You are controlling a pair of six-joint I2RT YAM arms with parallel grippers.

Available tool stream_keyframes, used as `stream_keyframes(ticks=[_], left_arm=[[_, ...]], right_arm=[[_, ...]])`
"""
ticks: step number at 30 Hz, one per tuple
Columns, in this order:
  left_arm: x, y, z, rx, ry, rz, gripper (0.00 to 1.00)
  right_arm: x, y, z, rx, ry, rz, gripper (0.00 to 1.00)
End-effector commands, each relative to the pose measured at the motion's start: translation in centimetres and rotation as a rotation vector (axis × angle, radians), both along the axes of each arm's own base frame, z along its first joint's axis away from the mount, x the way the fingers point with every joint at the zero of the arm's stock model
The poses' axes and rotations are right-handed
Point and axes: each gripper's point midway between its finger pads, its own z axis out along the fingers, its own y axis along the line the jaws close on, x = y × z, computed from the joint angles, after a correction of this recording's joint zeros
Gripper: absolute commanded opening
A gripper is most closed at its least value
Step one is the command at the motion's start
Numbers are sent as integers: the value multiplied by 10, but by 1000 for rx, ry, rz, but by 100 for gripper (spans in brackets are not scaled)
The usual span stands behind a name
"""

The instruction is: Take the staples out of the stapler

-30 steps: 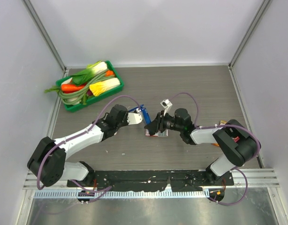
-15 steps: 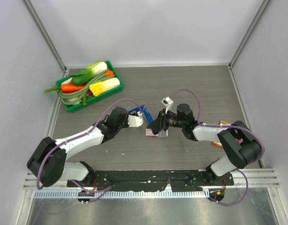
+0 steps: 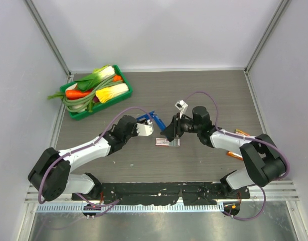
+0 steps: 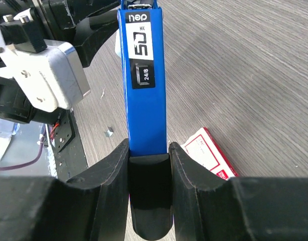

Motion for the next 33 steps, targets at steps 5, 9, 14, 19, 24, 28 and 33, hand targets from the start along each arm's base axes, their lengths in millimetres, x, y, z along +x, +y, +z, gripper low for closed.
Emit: stream_keyframes(ticks=[5,9,14,19,24,28,33], left_arm=[[-12,31,-17,169,18,32,0],[-14,29,-15,156,34,28,0],[-14,15,-4,69,78,42,0],[-20,-15,24,-139,212,93,2],[-32,-40,50,-278,321,78,7],[-44,-56,69,-368,407,59,34],[-47,-60,92,-457,419,84,59]], right_arm=[[15,-11,63,125,-136,-77,1],[13,-11,61,136,-124,-78,1],[20,1,82,233,-132,-71,1],[41,20,100,281,-176,-104,1],[72,35,134,354,-228,-195,1],[83,53,145,363,-241,-205,1],[94,71,151,339,-261,-206,1]])
